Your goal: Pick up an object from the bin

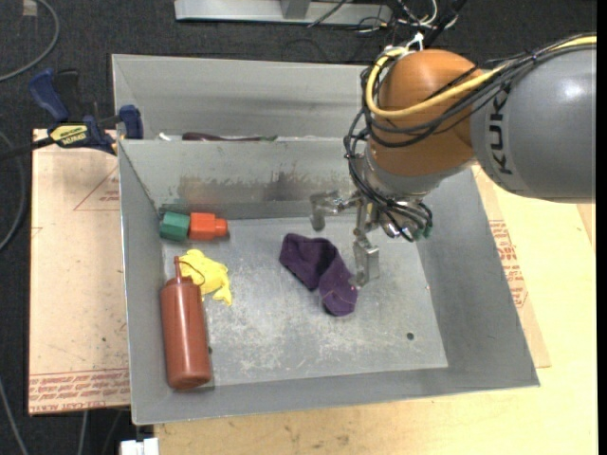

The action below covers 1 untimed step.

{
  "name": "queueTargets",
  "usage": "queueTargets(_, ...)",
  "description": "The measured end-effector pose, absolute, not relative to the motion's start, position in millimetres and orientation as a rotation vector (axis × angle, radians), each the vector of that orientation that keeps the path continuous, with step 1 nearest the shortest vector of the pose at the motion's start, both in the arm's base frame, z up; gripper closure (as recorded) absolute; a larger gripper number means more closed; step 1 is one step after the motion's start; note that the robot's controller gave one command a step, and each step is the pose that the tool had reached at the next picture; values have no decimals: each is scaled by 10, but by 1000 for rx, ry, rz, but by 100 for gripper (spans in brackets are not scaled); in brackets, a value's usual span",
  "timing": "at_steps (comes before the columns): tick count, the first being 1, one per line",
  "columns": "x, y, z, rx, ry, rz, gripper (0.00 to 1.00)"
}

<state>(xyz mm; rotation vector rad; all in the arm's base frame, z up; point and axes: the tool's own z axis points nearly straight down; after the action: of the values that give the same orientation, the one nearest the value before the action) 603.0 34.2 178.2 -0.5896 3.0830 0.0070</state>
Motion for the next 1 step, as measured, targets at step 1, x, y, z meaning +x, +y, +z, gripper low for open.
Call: queueTargets(1, 6024, 306, 1443, -197, 3124, 8, 0)
